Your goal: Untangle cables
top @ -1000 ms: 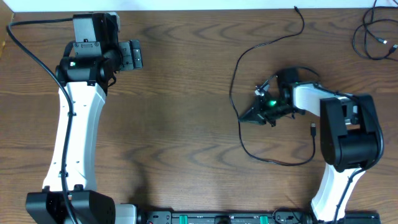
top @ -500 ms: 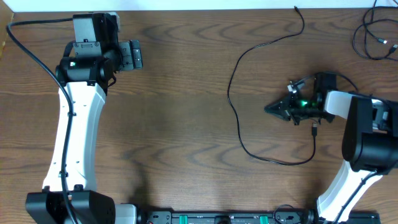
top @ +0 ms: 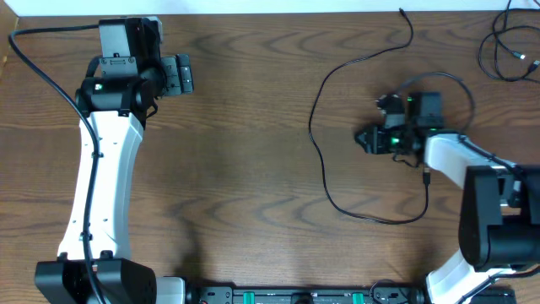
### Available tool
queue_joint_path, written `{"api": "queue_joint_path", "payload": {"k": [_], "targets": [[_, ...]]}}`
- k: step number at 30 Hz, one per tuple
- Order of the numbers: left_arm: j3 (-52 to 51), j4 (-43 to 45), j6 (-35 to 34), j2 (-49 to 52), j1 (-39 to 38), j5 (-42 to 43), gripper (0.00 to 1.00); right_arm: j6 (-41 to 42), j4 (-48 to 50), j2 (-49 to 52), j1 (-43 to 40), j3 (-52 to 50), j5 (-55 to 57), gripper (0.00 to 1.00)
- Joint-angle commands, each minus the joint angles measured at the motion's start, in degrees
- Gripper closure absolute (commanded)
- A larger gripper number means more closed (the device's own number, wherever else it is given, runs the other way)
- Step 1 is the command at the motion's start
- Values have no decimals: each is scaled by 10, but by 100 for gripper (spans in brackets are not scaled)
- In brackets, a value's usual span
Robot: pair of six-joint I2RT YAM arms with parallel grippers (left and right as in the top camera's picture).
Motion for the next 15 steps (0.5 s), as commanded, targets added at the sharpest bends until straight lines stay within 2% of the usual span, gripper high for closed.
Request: {"api": "queue_joint_path", "payload": {"k": [1, 4, 7, 15], "targets": [[2, 0, -9, 0, 2, -3, 8, -42, 30, 20, 49, -17, 118, 48], [2, 0, -9, 0, 2, -3, 8, -21, 108, 26, 87, -17, 131, 53], [2, 0, -9, 0, 2, -3, 8, 18, 159, 31, 106, -17, 131, 45], [2, 0, -9, 0, 2, -3, 8, 105, 200, 38, 129, -17, 131, 43]]}}
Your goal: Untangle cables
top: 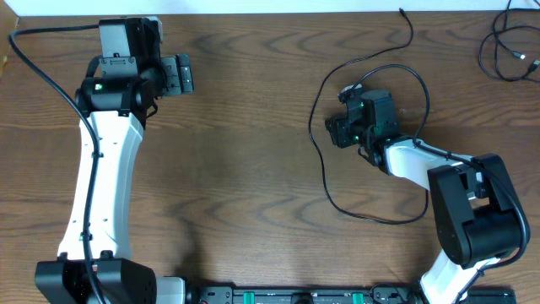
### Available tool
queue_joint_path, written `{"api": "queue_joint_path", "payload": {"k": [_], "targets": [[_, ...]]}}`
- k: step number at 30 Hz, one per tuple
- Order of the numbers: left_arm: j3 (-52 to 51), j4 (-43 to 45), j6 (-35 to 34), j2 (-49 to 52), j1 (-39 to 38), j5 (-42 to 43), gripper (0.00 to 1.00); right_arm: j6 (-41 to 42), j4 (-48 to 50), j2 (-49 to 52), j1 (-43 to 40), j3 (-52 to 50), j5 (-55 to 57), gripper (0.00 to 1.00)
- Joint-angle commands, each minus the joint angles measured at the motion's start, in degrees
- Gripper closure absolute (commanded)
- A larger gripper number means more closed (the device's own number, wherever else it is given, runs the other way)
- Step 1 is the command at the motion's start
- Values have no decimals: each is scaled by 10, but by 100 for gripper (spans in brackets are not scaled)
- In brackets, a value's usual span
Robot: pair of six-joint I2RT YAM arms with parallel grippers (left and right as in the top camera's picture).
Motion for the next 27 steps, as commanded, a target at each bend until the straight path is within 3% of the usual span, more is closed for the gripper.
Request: {"api": "queue_joint_path", "payload": {"k": [1, 11, 27], "targets": [[2, 0, -9, 0, 2, -3, 8, 58, 12, 10, 9, -4, 12, 42], [2, 0, -9, 0, 2, -3, 8, 145, 38, 10, 36, -4, 8, 42], [2, 0, -9, 0, 2, -3, 8, 169, 76, 26, 84, -4, 57, 42]]}}
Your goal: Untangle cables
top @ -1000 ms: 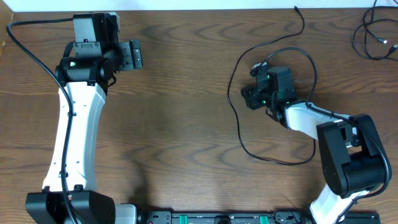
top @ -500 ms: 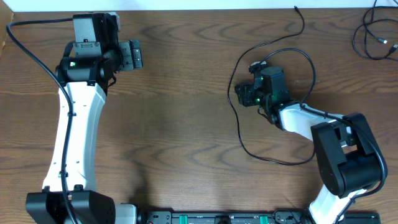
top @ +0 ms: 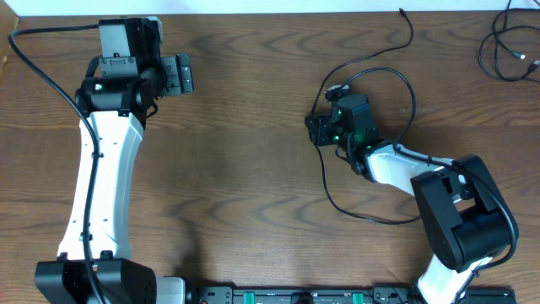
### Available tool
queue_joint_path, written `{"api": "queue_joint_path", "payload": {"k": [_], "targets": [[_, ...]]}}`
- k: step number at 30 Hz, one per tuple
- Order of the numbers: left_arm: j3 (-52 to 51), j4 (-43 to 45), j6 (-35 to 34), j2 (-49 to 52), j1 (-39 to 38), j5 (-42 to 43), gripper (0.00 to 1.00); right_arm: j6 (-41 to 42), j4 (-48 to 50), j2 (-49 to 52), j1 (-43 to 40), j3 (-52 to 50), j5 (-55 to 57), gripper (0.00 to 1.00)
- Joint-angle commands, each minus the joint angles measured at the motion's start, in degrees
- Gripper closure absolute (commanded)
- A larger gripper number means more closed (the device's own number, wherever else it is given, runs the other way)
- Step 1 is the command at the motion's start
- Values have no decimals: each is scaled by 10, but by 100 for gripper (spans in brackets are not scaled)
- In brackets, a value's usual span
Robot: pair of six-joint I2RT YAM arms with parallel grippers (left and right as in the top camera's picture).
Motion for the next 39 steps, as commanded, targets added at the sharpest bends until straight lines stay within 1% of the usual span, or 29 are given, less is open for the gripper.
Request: {"api": "queue_joint_path", "payload": {"k": [1, 6, 11, 13, 15, 16, 17, 22, 25, 26, 28, 29, 34, 37, 39], "targets": [[2, 0, -9, 0, 2, -3, 8, 8, 11, 23, 10, -3, 19, 42], [2, 0, -9, 0, 2, -3, 8, 10, 31, 42, 14, -3, 20, 43], [2, 0, -9, 0, 2, -3, 8, 35, 38, 58, 14, -3, 21, 43], [2, 0, -9, 0, 2, -3, 8, 36, 44, 62, 14, -3, 21, 45], [2, 0, -9, 0, 2, -3, 8, 36, 52, 66, 14, -3, 21, 59], [2, 0, -9, 0, 2, -3, 8, 35, 60, 73, 16, -3, 22, 73], [2, 0, -9, 0, 2, -3, 8, 33, 66, 78, 17, -3, 21, 76], [2, 0, -9, 0, 2, -3, 8, 29, 92, 106, 28, -3, 21, 76], [2, 0, -9, 0, 2, -3, 8, 2, 93, 111, 30, -3, 21, 80], [2, 0, -9, 0, 2, -3, 8, -2, 92, 111, 31, -3, 21, 83], [2, 0, -9, 0, 2, -3, 8, -3, 93, 111, 31, -3, 21, 92], [2, 0, -9, 0, 2, -3, 8, -3, 95, 111, 31, -3, 21, 99], [2, 0, -9, 0, 2, -3, 8, -3, 99, 104, 23, -3, 22, 99], [2, 0, -9, 0, 2, -3, 8, -21, 64, 76, 12, -3, 32, 99], [2, 0, -9, 0, 2, -3, 8, -38, 18, 41, 7, -3, 70, 99]]}}
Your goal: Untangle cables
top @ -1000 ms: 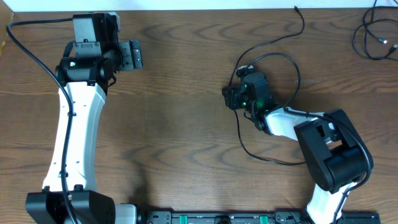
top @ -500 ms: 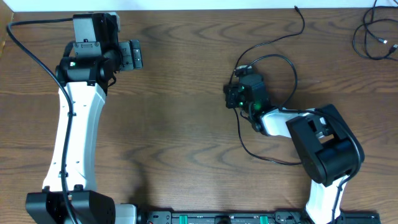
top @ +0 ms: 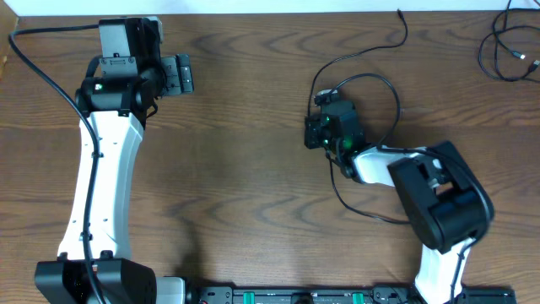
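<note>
A thin black cable point(top: 324, 73) runs from the table's far edge down in a curve, forms a loop point(top: 395, 100) and trails on toward the front point(top: 371, 215). My right gripper point(top: 314, 133) sits at the left side of that loop, low over the table and shut on the cable; its fingers are dark and small in the overhead view. My left gripper point(top: 181, 74) hangs far off at the back left, away from any cable; its jaws are too dark to read.
A second black cable point(top: 504, 52) lies bundled at the far right corner. The left arm's white links point(top: 105, 169) stretch along the table's left side. The right arm's base point(top: 447, 211) stands at the front right.
My right gripper has moved slightly left and toward the back, and the cable's loop has shifted left and tightened with it. The left arm has not moved.
At first my right gripper was on the cable at the right side of the table, with the loop wide around it. At each later moment it was further left, and the loop came along, ending near the cable's left curve. The left arm stayed still throughout.
</note>
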### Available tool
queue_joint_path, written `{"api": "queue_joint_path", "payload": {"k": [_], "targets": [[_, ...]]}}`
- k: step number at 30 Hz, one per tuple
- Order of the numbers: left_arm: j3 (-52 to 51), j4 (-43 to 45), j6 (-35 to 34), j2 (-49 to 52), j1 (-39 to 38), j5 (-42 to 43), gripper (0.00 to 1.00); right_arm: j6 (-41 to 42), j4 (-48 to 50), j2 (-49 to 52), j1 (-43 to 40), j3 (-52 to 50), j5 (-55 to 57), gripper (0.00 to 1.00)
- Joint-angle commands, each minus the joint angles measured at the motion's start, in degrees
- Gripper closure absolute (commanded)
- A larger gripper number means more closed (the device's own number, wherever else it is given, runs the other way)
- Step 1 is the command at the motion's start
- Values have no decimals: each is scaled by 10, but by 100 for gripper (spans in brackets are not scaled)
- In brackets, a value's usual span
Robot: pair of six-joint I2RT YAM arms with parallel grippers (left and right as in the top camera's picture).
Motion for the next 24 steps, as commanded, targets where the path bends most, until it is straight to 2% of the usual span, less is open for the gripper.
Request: {"api": "queue_joint_path", "payload": {"k": [1, 7, 12, 14, 20, 24], "targets": [[2, 0, -9, 0, 2, -3, 8, -49, -70, -48, -14, -10, 64, 99], [2, 0, -9, 0, 2, -3, 8, -121, -206, -190, -14, -10, 205, 99], [2, 0, -9, 0, 2, -3, 8, -161, -262, -300, -21, -10, 342, 99], [2, 0, -9, 0, 2, -3, 8, -192, -263, -356, -41, -10, 369, 99], [2, 0, -9, 0, 2, -3, 8, -229, -230, -432, -98, -10, 380, 99], [2, 0, -9, 0, 2, -3, 8, -315, -173, -461, -121, -10, 380, 99]]}}
